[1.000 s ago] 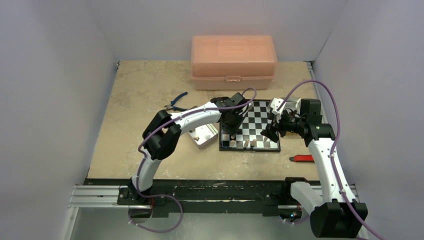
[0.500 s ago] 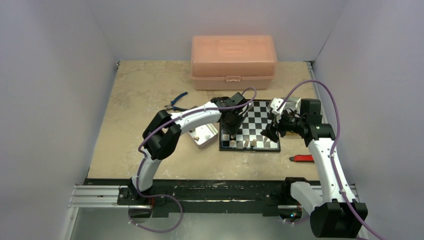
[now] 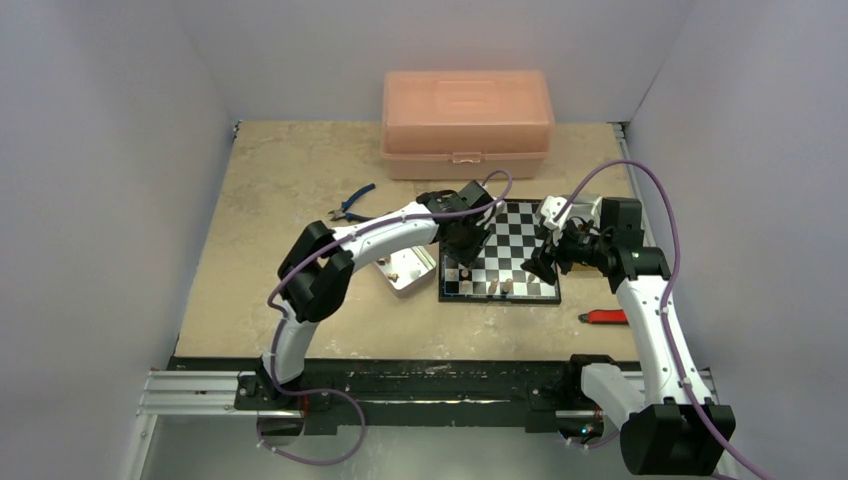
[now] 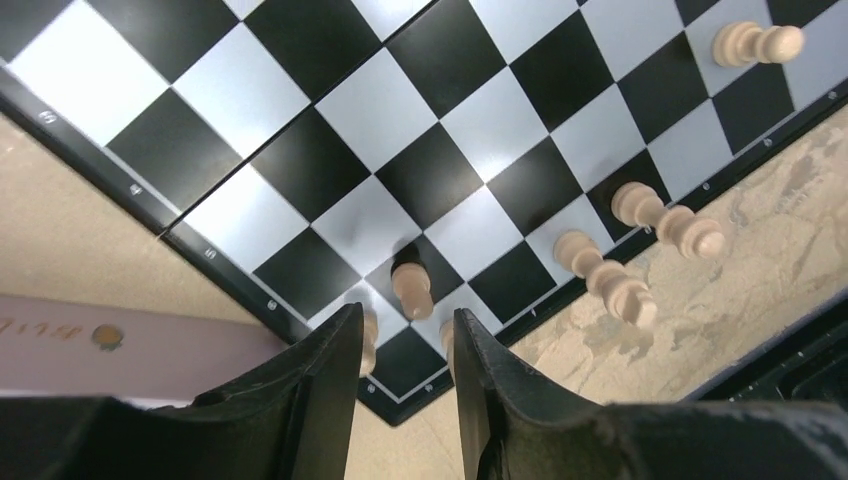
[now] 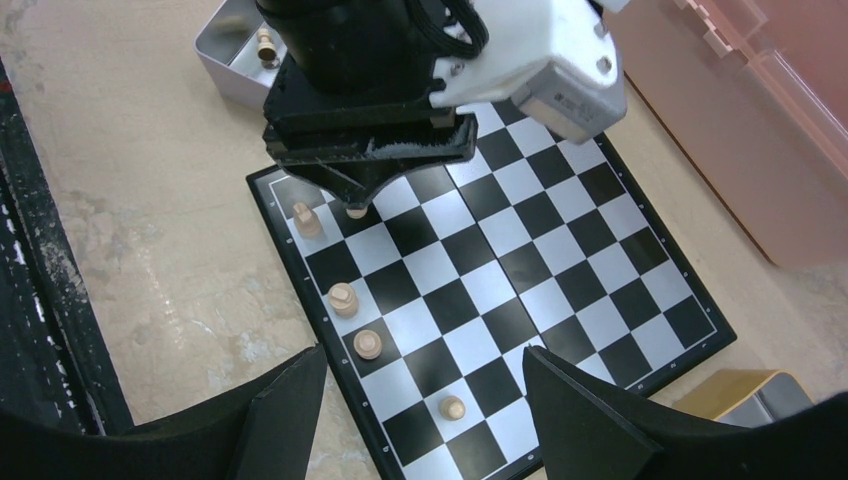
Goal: Set up the chess pieces on the board
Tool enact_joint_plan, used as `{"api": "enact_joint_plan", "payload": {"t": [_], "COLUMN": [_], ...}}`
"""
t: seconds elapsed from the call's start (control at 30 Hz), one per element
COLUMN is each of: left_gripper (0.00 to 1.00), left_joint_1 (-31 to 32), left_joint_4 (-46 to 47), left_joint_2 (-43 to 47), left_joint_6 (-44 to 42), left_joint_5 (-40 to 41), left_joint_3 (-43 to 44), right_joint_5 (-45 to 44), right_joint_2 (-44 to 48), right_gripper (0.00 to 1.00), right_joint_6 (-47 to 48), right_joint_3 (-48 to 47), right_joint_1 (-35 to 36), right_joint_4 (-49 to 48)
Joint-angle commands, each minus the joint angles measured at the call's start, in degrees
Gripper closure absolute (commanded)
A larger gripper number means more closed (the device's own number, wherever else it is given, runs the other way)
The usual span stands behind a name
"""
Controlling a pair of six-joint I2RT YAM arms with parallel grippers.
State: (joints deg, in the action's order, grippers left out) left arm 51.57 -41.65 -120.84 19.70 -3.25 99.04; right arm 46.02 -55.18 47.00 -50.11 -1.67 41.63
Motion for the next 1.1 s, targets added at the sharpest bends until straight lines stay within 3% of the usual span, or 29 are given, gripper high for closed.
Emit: {"api": "enact_joint_plan", "payload": {"t": [0.0,0.37,0.53,0.7,0.87,1.07], "left_gripper": [0.62,0.63,0.69,0.68,0.63,0.64], "left_joint_1": [0.2,-2.33,-6.87,-12.49,-17.8,-21.22], "left_joint_4": [1.48,8.42,8.93,9.31,11.91,11.95], "left_joint_2": [9.09,29.91,38.93,46.84,48.16,42.68], "left_joint_6": [-2.62,-5.52,-3.98,-5.07,-3.48,0.76], "left_joint_5": [2.69,6.57,5.19,3.81,0.02,-0.97], "left_joint_3": [-1.51,-22.15,-30.38,-35.32,-37.16,-34.21], "right_joint_5": [0.69,5.83,8.16,9.9,11.02,12.08], "right_joint_2": [-0.78,-3.06,-3.69,-6.56,-8.72,-9.26], "right_gripper": [0.24,0.24,0.23,0.23,0.23,0.24], "right_joint_6": [0.91,7.26,9.39,12.03,15.41,17.0], "right_joint_3": [0.03,-1.05,-0.75,-1.26,-1.8,-1.97], "right_joint_1": [-0.26,-0.26,-0.26,-0.67,-2.87,-5.97], "right_joint_4": [0.33,5.12,5.92,7.93,10.61,12.01]}}
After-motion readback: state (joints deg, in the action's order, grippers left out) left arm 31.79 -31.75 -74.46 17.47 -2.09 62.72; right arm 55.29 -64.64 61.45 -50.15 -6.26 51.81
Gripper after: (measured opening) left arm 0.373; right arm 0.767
